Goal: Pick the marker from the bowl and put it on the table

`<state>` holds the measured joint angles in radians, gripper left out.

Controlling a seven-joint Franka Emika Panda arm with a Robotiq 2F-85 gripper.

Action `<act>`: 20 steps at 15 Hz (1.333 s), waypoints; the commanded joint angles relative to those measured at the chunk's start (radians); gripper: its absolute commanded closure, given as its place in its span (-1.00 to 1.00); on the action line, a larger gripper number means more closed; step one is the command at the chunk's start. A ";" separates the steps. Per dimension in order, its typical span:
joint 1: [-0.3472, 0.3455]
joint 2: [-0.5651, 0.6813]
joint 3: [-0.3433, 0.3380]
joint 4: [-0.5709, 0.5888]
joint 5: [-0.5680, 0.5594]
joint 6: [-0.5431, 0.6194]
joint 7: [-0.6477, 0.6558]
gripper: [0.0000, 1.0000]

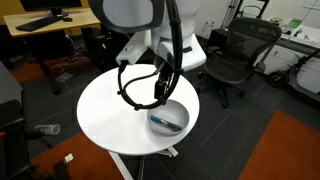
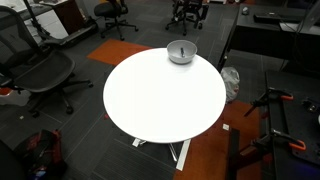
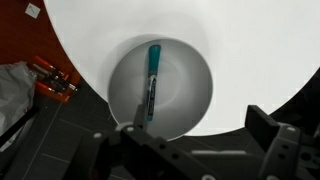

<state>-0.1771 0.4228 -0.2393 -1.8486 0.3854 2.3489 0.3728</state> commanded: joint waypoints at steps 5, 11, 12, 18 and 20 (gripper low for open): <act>-0.018 0.156 0.015 0.084 -0.001 0.088 0.116 -1.00; -0.030 0.248 0.012 0.149 -0.012 0.091 0.139 -1.00; -0.035 0.259 0.015 0.157 -0.012 0.085 0.131 -1.00; -0.037 0.334 0.010 0.201 -0.022 0.084 0.137 -1.00; -0.032 0.359 0.008 0.215 -0.031 0.079 0.140 -1.00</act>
<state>-0.2045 0.7401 -0.2354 -1.6817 0.3772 2.4449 0.4802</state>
